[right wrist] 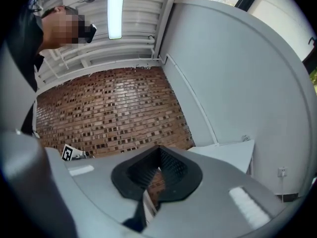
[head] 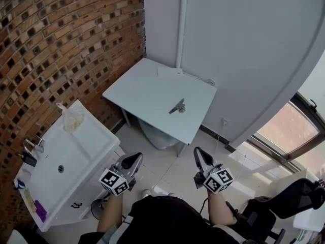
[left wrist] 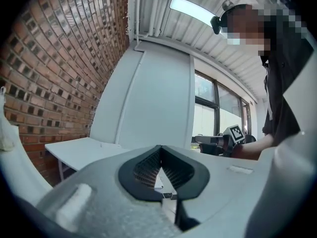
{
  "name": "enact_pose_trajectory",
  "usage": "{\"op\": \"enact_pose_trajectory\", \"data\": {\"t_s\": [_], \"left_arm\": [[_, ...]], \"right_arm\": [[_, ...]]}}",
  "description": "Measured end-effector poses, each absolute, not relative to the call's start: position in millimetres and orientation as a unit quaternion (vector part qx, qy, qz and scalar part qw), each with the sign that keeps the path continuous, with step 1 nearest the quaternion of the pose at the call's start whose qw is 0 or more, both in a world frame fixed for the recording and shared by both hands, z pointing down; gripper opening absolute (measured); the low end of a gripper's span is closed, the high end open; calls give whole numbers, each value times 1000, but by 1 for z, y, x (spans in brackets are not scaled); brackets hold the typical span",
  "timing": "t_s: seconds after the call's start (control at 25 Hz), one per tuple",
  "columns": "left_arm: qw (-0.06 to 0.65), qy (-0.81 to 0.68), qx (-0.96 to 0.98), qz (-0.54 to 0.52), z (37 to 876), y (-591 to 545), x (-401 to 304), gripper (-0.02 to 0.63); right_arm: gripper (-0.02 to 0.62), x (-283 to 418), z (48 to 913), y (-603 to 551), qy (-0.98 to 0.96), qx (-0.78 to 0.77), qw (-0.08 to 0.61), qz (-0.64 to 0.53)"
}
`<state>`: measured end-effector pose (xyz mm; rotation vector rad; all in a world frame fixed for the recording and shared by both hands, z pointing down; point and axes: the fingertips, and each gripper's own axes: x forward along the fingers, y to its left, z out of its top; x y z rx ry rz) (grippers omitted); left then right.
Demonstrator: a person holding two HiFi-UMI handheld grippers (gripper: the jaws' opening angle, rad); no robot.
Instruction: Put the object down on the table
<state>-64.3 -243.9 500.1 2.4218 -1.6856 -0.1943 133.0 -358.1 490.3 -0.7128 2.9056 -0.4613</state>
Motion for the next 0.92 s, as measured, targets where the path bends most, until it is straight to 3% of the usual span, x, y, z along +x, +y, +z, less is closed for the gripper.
{"op": "enact_pose_trajectory", "data": {"t_s": [0.92], "left_arm": [[74,-515,851,-80,481,-282,-75,2]], "right_arm": [[6,157,481,-377,938,-313,72,-129]]}}
